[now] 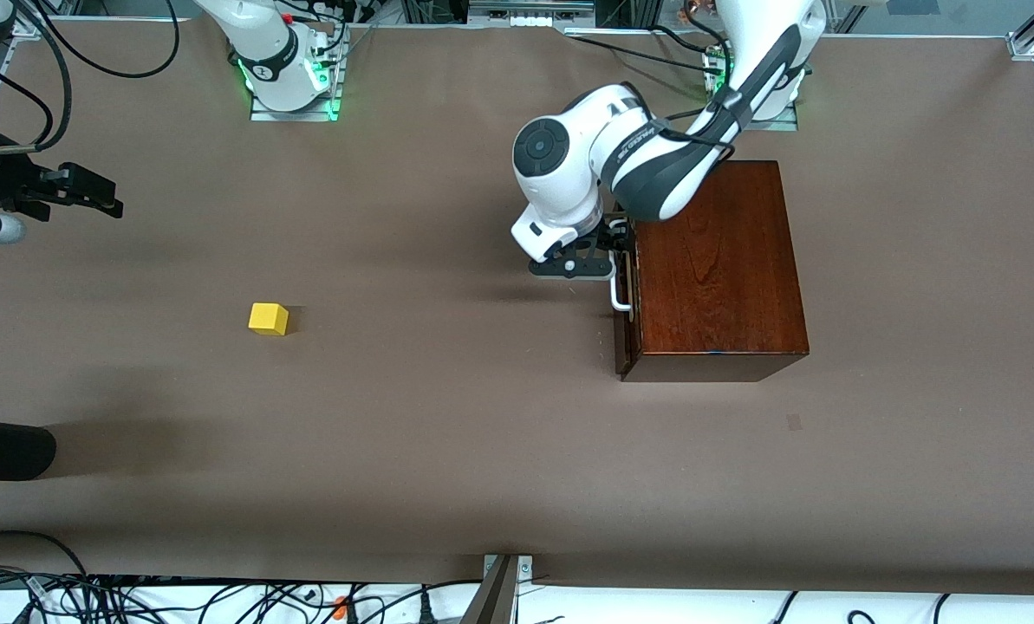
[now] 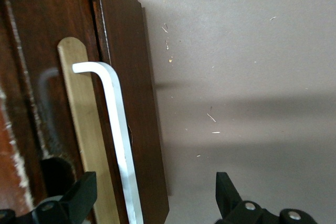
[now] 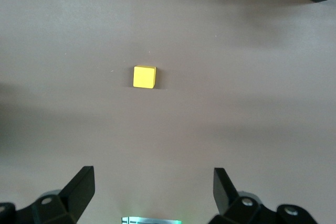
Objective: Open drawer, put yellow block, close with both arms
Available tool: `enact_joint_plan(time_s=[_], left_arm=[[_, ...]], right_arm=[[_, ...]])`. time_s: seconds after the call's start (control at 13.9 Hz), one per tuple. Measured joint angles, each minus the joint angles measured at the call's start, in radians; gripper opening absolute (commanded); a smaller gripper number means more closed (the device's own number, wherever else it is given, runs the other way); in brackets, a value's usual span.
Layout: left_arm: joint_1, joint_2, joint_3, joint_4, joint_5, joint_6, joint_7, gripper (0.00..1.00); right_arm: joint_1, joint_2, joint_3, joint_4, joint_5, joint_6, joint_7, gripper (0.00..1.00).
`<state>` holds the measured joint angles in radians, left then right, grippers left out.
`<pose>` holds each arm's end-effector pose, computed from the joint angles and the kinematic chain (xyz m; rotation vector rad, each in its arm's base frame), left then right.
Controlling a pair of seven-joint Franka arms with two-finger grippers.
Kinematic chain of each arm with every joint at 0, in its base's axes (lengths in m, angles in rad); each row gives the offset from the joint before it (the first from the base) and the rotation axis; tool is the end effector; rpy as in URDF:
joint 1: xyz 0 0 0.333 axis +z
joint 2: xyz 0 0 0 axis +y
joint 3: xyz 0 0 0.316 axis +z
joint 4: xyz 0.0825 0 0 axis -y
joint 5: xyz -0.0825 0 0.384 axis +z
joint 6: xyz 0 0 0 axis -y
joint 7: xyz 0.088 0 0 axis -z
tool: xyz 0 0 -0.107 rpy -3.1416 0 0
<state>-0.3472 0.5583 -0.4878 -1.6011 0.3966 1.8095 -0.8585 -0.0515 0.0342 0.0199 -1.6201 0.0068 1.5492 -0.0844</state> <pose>0.4891 -0.4345 0.3151 -2.8570 0.1392 0.1405 0.5588 -0.0171 0.5805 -3.1227 -0.0822 0.1633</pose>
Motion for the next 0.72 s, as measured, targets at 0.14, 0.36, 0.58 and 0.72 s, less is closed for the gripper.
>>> enact_joint_plan(time_s=[0.14, 0.36, 0.58, 0.72], left_arm=[[0.0, 0.02, 0.0, 0.0, 0.008, 0.004, 0.0, 1.0], [0.0, 0.037, 0.0, 0.0, 0.014, 0.014, 0.0, 1.0], [0.0, 0.051, 0.002, 0.0, 0.014, 0.034, 0.0, 1.0], [0.0, 0.055, 0.003, 0.0, 0.014, 0.038, -0.001, 1.0]], right_arm=[[0.0, 0.0, 0.0, 0.0, 0.0, 0.0, 0.0, 1.0], [0.0, 0.0, 0.0, 0.0, 0.0, 0.0, 0.0, 1.0], [0.0, 0.0, 0.0, 0.0, 0.001, 0.0, 0.0, 1.0], [0.0, 0.0, 0.0, 0.0, 0.001, 0.0, 0.0, 1.0]])
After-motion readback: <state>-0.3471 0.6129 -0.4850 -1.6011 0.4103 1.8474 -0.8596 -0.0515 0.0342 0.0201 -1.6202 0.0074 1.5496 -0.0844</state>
